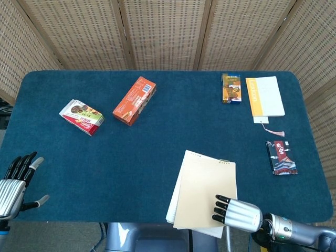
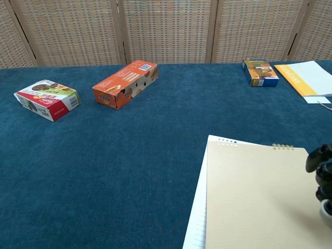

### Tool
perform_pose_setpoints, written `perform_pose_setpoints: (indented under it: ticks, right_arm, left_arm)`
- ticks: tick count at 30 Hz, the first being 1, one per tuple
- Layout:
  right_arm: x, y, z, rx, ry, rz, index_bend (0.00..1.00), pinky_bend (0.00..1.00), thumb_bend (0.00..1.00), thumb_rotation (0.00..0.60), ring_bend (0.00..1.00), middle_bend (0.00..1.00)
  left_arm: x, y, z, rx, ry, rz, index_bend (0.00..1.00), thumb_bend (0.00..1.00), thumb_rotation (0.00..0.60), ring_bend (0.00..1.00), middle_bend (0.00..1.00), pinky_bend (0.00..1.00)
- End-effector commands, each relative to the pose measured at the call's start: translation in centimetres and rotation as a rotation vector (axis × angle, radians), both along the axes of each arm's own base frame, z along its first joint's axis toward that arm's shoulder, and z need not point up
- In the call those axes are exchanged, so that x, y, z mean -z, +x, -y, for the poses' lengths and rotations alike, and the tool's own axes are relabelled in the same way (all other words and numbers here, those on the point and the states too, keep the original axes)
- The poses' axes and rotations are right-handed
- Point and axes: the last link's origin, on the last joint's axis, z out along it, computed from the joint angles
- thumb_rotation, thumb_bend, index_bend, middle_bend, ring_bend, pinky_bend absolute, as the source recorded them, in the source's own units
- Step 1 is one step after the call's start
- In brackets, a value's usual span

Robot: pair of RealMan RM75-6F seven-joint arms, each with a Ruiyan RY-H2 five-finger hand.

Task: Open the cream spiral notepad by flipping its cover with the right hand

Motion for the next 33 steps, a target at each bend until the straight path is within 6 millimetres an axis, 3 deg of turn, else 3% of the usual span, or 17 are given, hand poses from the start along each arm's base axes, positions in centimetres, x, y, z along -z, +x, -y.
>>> perform_pose_setpoints:
  ticks: [1,7,16,22,33]
  right_arm:
    - [-0.2,0.4,0.5,0.025,-0.007,0.029,0.68,0.37,0.47,0.600,0.55,0.63]
    - [-2.2,2.9,4.3,0.271,-0.036,0.237,0.68,0.38,0.47,0.600,0.55,0.63]
    - [-5.5,5.1,12.4,0.724,-0.081,0.459,0.68,0.38,0.47,0.600,0.55,0.63]
    - [-6.1,4.3,16.3,0.979,-0.091,0.554,0.68,0.38,0.47,0.600,0.55,0.63]
    - [-5.5,0.4,22.8,1.344,-0.206,0.660,0.69,0.38,0.47,0.600,0.58,0.64]
  left_arm:
    - [0.0,0.0,0.0,-0.001,0.002,0.001,0.00,0.00,0.600,0.00,0.00,0.00]
    - [-0.1,-0.1,-0.1,-0.004,-0.001,0.002,0.00,0.00,0.600,0.00,0.00,0.00]
    - [-0.3,-0.2,-0.7,-0.024,0.000,0.013,0.00,0.00,0.600,0.00,0.00,0.00]
    - [-0.2,-0.3,-1.2,-0.040,-0.005,0.012,0.00,0.00,0.600,0.00,0.00,0.00]
    - [0.3,-0.4,-2.5,-0.085,-0.011,-0.005,0.00,0.00,0.600,0.00,0.00,0.00]
